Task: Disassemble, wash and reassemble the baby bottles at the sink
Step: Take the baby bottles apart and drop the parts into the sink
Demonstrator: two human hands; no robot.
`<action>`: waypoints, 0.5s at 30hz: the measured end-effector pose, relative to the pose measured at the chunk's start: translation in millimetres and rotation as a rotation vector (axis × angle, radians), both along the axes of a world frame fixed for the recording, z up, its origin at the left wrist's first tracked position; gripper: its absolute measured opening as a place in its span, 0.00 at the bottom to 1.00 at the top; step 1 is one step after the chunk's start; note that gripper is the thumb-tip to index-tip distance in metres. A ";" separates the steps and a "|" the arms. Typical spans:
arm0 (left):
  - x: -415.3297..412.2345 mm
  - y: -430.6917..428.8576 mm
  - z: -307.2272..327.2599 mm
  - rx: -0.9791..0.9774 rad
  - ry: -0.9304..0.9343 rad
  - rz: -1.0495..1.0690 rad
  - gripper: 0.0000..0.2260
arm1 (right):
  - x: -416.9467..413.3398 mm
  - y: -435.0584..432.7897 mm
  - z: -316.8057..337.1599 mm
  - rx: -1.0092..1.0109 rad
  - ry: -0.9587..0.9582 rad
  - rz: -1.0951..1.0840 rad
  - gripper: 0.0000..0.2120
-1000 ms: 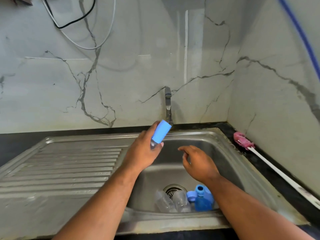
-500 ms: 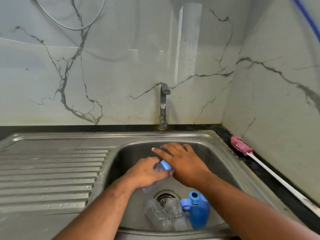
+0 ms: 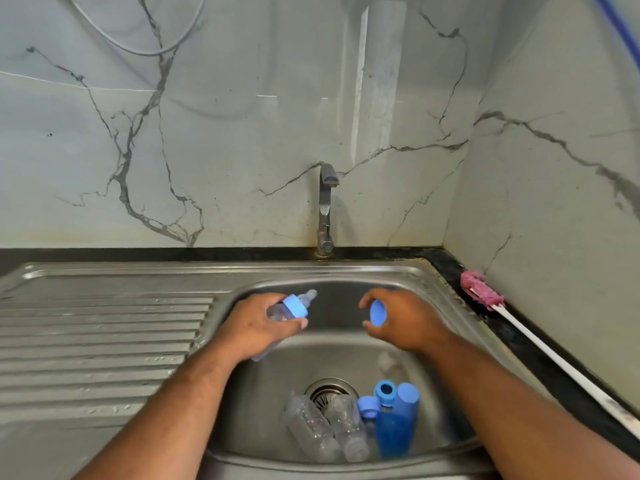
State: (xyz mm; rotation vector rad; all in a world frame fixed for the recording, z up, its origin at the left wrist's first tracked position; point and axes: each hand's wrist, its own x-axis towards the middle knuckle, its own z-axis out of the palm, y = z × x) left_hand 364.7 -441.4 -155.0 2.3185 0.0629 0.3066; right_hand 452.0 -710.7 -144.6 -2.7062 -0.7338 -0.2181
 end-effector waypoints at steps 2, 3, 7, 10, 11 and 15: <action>-2.2 0.1 0.5 -0.020 0.005 0.018 0.12 | 9.2 -16.4 2.0 0.144 0.023 -0.064 0.14; -3.1 -3.2 0.3 -0.009 0.023 -0.008 0.11 | 11.8 -20.9 3.5 0.208 0.028 -0.085 0.14; -0.4 -12.9 -5.9 0.017 0.087 -0.077 0.13 | 13.9 -19.5 1.9 0.364 0.086 -0.094 0.20; 0.5 -14.1 -7.7 0.011 0.122 -0.077 0.15 | 16.0 -12.1 -14.9 0.238 0.267 -0.041 0.30; 1.2 -14.4 -9.1 0.009 0.131 -0.079 0.15 | 18.7 -10.8 -22.8 0.155 0.326 -0.031 0.31; 3.2 -16.2 -12.5 0.034 0.149 -0.073 0.17 | 27.5 -9.6 -43.3 -0.079 0.434 -0.046 0.31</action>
